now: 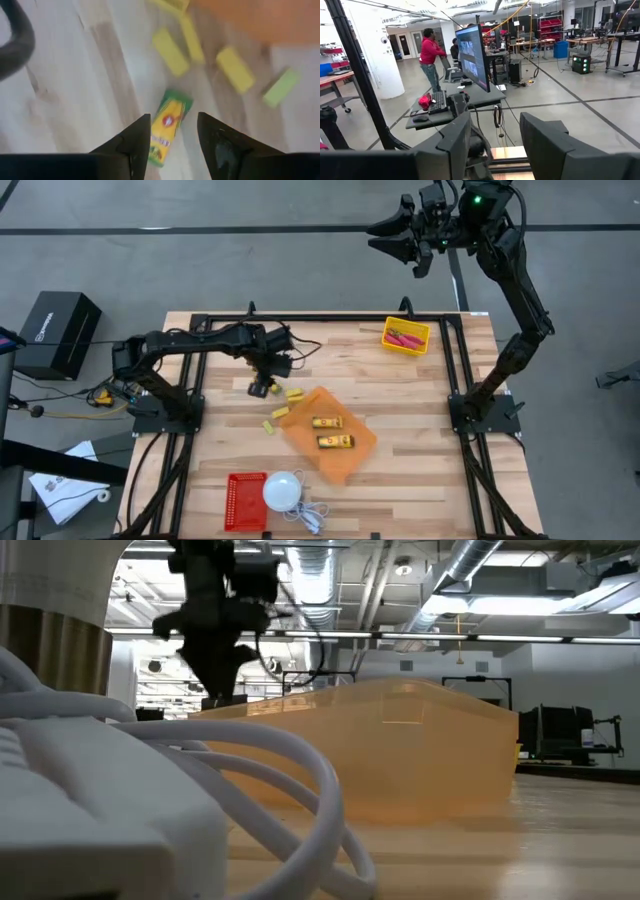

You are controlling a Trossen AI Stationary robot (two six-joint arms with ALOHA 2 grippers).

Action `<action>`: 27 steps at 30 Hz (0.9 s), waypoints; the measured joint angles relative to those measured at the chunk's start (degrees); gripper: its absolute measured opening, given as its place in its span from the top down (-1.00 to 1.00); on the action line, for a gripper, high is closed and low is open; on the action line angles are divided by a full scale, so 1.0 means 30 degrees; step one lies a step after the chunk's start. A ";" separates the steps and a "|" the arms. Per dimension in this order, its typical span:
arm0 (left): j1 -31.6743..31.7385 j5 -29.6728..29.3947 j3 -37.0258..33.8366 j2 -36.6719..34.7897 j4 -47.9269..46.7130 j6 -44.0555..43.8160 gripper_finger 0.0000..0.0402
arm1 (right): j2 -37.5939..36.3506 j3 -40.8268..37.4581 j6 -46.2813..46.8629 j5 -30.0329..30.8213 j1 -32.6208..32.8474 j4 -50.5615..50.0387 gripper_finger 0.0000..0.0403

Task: Pick & Place School Supplies
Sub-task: Put the crayon pack into the orange bin

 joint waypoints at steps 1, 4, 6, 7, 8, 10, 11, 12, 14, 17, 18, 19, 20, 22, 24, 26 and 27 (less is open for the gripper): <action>0.0243 0.0002 -0.0292 0.0001 -0.0044 0.0535 0.21 | 0.0000 0.0000 0.0001 0.0000 -0.0006 0.0006 0.19; 0.0717 -0.0002 -0.1240 0.0002 0.0115 0.2060 0.17 | 0.0000 0.0000 0.0007 0.0000 -0.0007 -0.0001 0.19; 0.0838 -0.0056 -0.1867 0.0000 0.0217 0.3098 0.16 | 0.0000 0.0000 0.0006 0.0000 -0.0006 -0.0001 0.19; 0.0866 -0.0169 -0.2127 0.0004 0.0333 0.3411 0.15 | 0.0000 0.0000 0.0007 0.0000 -0.0002 -0.0001 0.19; 0.0901 -0.0172 -0.2400 0.0007 0.0542 0.3693 0.15 | 0.0000 0.0000 0.0004 0.0000 0.0000 -0.0001 0.19; 0.0923 -0.0186 -0.2916 0.0007 0.1097 0.3783 0.15 | 0.0000 0.0000 0.0001 0.0002 0.0000 -0.0001 0.20; 0.0923 -0.0187 -0.3152 0.0007 0.1306 0.3796 0.15 | 0.0011 0.0001 0.0000 0.0000 -0.0006 -0.0001 0.20; 0.0923 -0.0205 -0.3369 0.0007 0.1546 0.3841 0.15 | 0.0084 0.0029 0.0004 0.0000 0.0000 0.0014 0.20; 0.0923 -0.0341 -0.3826 0.0007 0.2192 0.4124 0.15 | 0.0135 0.0029 0.0081 0.0007 0.0000 -0.0012 0.19; 0.0923 -0.0836 -0.4409 0.0007 0.3195 0.4392 0.15 | 0.0160 0.0015 0.0146 0.0007 -0.0002 -0.0028 0.20; 0.0930 -0.0872 -0.4547 0.0007 0.3408 0.4670 0.15 | 0.0149 0.0015 0.0146 0.0007 0.0000 -0.0019 0.20; 0.0945 -0.0901 -0.4690 0.0007 0.3576 0.4931 0.15 | 0.0138 0.0015 0.0146 0.0007 0.0000 -0.0008 0.20; 0.0945 -0.0956 -0.4825 0.0007 0.3799 0.5106 0.15 | 0.0138 0.0015 0.0146 0.0007 0.0000 -0.0008 0.20; 0.0945 -0.0982 -0.4996 0.0007 0.4272 0.5164 0.16 | 0.0138 0.0015 0.0146 0.0007 0.0000 -0.0008 0.20; 0.1024 -0.1166 -0.5218 0.0025 0.4839 0.5185 0.17 | 0.0138 0.0015 0.0152 0.0007 0.0000 -0.0011 0.20; 0.1127 -0.1180 -0.5353 0.0286 0.5022 0.5188 0.18 | 0.0138 0.0015 0.0153 0.0007 0.0000 -0.0008 0.21; 0.1175 -0.1185 -0.5405 0.0449 0.5049 0.5183 0.18 | 0.0138 0.0015 0.0153 0.0007 0.0000 -0.0013 0.21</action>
